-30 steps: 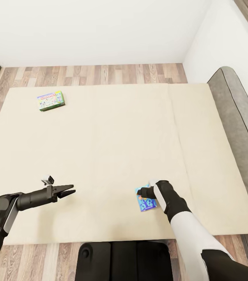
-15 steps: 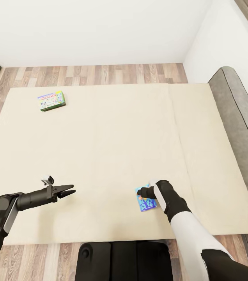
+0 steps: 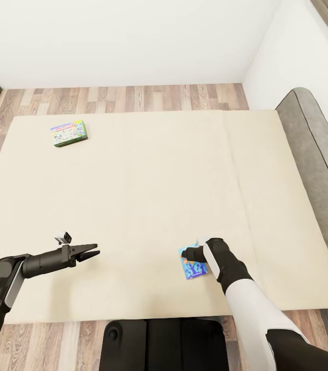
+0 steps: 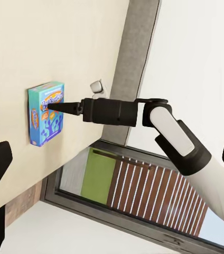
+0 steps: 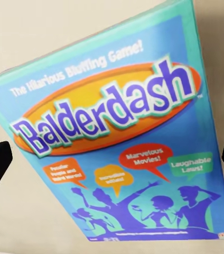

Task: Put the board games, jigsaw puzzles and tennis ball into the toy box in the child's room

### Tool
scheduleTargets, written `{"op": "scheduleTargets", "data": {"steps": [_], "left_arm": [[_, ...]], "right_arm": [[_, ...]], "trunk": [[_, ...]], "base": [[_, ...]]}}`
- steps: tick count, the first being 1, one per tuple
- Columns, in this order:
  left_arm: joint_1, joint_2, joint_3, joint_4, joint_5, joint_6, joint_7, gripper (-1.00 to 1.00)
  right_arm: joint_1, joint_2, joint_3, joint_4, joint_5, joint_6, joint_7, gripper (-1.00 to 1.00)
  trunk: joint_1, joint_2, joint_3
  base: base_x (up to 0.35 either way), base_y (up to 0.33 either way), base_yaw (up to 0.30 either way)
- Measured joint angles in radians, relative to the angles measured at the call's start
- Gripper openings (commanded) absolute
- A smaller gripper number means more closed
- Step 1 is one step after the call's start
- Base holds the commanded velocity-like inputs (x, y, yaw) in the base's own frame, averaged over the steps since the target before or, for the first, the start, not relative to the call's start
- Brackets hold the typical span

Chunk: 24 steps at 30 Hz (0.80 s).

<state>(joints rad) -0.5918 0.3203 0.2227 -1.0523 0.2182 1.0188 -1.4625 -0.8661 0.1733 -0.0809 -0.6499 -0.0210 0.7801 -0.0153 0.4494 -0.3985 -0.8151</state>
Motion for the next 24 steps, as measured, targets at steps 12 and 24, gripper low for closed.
{"op": "scheduleTargets", "data": {"steps": [12, 24], "left_arm": [[0.000, 0.001, 0.000, 0.000, 0.002, 0.000, -0.001, 1.00], [0.000, 0.001, 0.000, 0.000, 0.002, 0.000, -0.001, 1.00]], "right_arm": [[0.000, 0.000, 0.000, 0.000, 0.000, 0.000, -0.001, 1.00], [0.000, 0.000, 0.001, 0.000, 0.001, -0.002, -0.001, 1.00]], "trunk": [[0.000, 0.000, 0.000], [0.000, 0.000, 0.000]], "base": [[0.000, 0.008, 0.000], [0.000, 0.037, 0.000]]}}
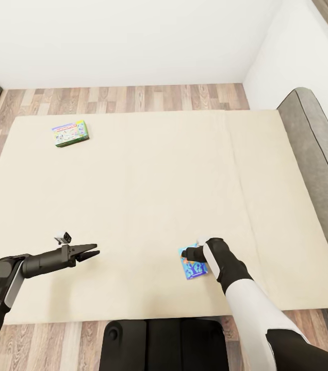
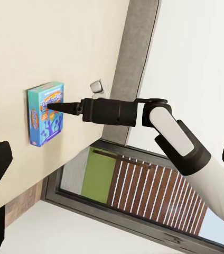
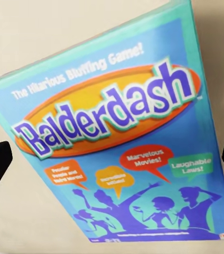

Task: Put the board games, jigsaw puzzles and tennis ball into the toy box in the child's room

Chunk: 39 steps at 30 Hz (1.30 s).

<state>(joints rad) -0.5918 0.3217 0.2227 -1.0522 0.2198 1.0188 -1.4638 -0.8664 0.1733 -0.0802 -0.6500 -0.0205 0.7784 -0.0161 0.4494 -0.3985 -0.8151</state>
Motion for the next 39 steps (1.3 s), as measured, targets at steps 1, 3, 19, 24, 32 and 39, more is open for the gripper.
{"op": "scheduleTargets", "data": {"steps": [1, 3, 19, 24, 32, 39], "left_arm": [[0.000, 0.000, 0.000, 0.000, 0.000, 0.000, 0.000, 1.00], [0.000, 0.000, 0.000, 0.000, 0.000, 0.000, 0.000, 1.00], [0.000, 0.000, 0.000, 0.000, -0.001, 0.000, 0.000, 1.00], [0.000, 0.000, 0.000, 0.000, -0.001, 0.000, 0.000, 1.00], [0.000, 0.000, 0.000, 0.000, -0.001, 0.000, 0.000, 1.00], [0.000, 0.000, 0.000, 0.000, -0.002, 0.000, 0.000, 1.00]], "right_arm": [[0.000, 0.000, 0.000, 0.000, 0.000, -0.001, 0.000, 1.00], [0.000, 0.000, 0.000, 0.000, 0.000, -0.001, 0.000, 1.00], [0.001, 0.000, 0.001, 0.000, 0.000, -0.002, 0.000, 1.00], [0.000, 0.000, 0.002, 0.000, 0.000, -0.002, -0.001, 1.00], [0.000, 0.000, 0.006, 0.000, 0.000, -0.003, -0.001, 1.00], [0.000, 0.000, 0.008, 0.000, 0.000, -0.004, -0.001, 1.00]], "trunk": [[0.000, 0.000, 0.000], [0.000, 0.000, 0.000], [0.000, 0.000, 0.000], [0.000, 0.000, 0.000], [0.000, 0.000, 0.000], [0.000, 0.000, 0.000]], "base": [[0.000, 0.010, 0.000], [0.000, 0.006, 0.000], [0.000, 0.034, 0.000], [0.000, 0.021, 0.000], [0.000, 0.003, 0.000], [0.000, 0.033, 0.000]]}}
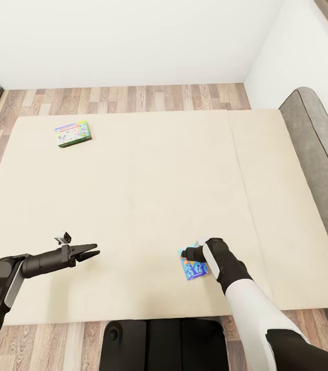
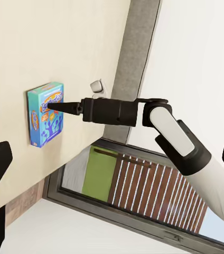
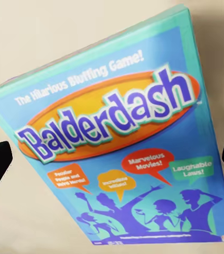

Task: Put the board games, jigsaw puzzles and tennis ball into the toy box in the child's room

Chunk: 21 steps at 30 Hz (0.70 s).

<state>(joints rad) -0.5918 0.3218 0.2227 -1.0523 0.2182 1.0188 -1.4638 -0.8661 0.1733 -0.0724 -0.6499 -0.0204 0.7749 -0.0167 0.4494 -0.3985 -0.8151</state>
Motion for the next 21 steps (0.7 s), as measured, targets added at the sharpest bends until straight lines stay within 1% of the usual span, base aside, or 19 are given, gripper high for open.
{"op": "scheduleTargets", "data": {"steps": [21], "left_arm": [[0.000, 0.001, 0.000, 0.000, 0.000, 0.000, 0.000, 1.00]], "right_arm": [[0.000, 0.000, 0.000, 0.000, 0.000, -0.002, 0.000, 1.00]], "trunk": [[0.000, 0.000, 0.000]], "base": [[0.000, 0.015, 0.000]]}}
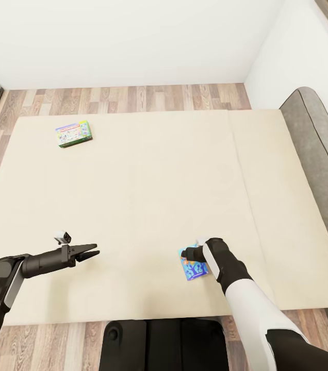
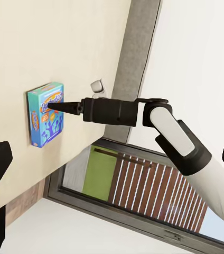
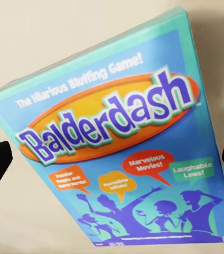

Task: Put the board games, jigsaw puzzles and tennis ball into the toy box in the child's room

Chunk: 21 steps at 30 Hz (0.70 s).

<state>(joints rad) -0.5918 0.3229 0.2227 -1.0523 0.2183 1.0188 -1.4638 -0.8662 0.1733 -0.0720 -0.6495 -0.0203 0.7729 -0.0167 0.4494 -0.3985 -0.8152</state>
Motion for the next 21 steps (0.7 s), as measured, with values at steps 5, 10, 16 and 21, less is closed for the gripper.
{"op": "scheduleTargets", "data": {"steps": [5, 10, 16, 21], "left_arm": [[0.000, 0.000, 0.000, 0.000, 0.000, 0.000, 0.000, 1.00], [0.000, 0.000, 0.000, 0.000, 0.000, 0.000, 0.000, 1.00], [0.000, 0.000, 0.000, 0.000, 0.000, 0.000, 0.000, 1.00], [0.000, 0.000, 0.000, 0.000, 0.000, 0.000, 0.000, 1.00]], "right_arm": [[0.001, 0.000, 0.000, -0.001, 0.000, -0.001, 0.001, 1.00], [0.001, 0.000, 0.000, -0.001, 0.000, 0.000, 0.001, 1.00], [0.000, 0.000, 0.000, -0.001, -0.002, 0.002, 0.000, 1.00], [0.000, 0.000, 0.000, 0.000, -0.003, 0.007, 0.000, 1.00]], "trunk": [[0.000, 0.000, 0.000], [0.000, 0.000, 0.000], [0.000, 0.000, 0.000], [0.000, 0.000, 0.000]], "base": [[0.000, 0.034, 0.000], [0.000, 0.006, 0.000], [0.000, 0.001, 0.000], [0.000, 0.000, 0.000]]}}
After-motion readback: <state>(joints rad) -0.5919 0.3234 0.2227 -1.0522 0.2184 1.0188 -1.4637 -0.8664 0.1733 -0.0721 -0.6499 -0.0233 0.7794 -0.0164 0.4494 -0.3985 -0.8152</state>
